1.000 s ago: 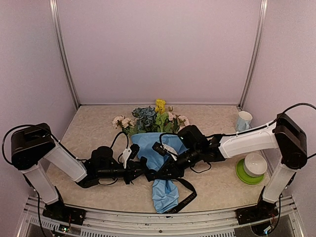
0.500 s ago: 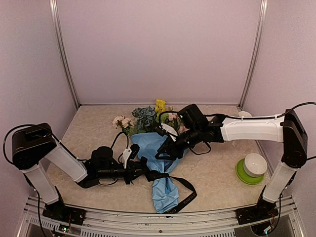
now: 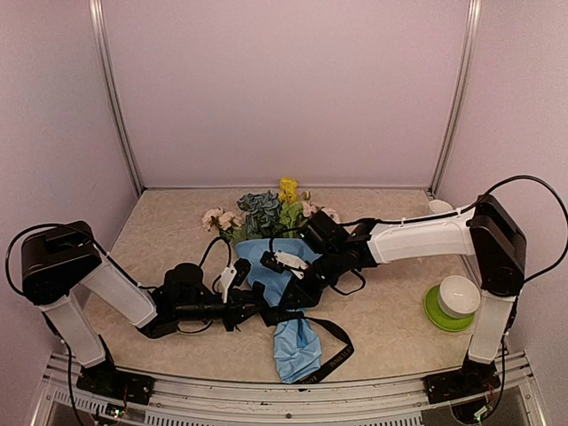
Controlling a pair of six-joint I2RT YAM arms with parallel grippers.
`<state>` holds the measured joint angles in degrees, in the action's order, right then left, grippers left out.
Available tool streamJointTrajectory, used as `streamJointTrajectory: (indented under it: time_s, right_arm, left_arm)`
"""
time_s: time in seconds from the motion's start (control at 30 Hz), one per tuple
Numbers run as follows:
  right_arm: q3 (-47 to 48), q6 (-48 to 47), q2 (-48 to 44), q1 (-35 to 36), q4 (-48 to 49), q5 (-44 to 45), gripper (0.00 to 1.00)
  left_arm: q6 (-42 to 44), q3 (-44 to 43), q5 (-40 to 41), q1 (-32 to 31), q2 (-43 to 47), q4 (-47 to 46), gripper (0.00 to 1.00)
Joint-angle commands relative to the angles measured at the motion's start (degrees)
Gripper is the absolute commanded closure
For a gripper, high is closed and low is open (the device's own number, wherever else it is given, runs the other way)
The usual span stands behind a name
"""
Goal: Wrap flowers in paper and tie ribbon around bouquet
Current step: Cross the half-tied ribbon at the center of the board.
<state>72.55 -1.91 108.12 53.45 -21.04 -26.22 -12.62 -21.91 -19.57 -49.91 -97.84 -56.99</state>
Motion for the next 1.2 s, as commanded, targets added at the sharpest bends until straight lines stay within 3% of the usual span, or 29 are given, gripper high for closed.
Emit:
streamJointTrajectory:
  time_s: [0.0, 0.47, 0.67, 0.87, 1.0, 1.17]
  right_arm:
    - [-2.1, -1.3, -1.3, 0.9, 2.4, -4.6, 0.82]
    - [-2.4, -3.8, 0.2, 2.3, 2.0, -7.6, 0.75]
    - [-0.6, -4.0, 2.3, 2.7, -1.1, -0.7, 0.75]
    - [1.1, -5.4, 3.3, 4.2, -3.4, 0.1, 0.72]
    - [1.0, -5.2, 2.2, 4.2, -3.5, 1.9, 0.94]
    - [0.2, -3.2, -1.6, 4.1, -1.1, 4.1, 1.00]
  left_arm:
    - [0.0, -0.1, -0.7, -0.4, 0.6, -0.8, 1.00]
    - [0.4, -0.8, -0.7, -0.4, 0.4, 0.5, 1.00]
    - [0.4, -0.5, -0.6, -0.4, 0.7, 0.6, 1.00]
    - [0.7, -0.5, -0.6, -0.4, 1.0, 1.0, 1.00]
    - [0.8, -0.4, -0.5, -0.3, 1.2, 1.2, 1.00]
    - [0.9, -0.4, -0.3, -0.4, 1.9, 1.7, 1.00]
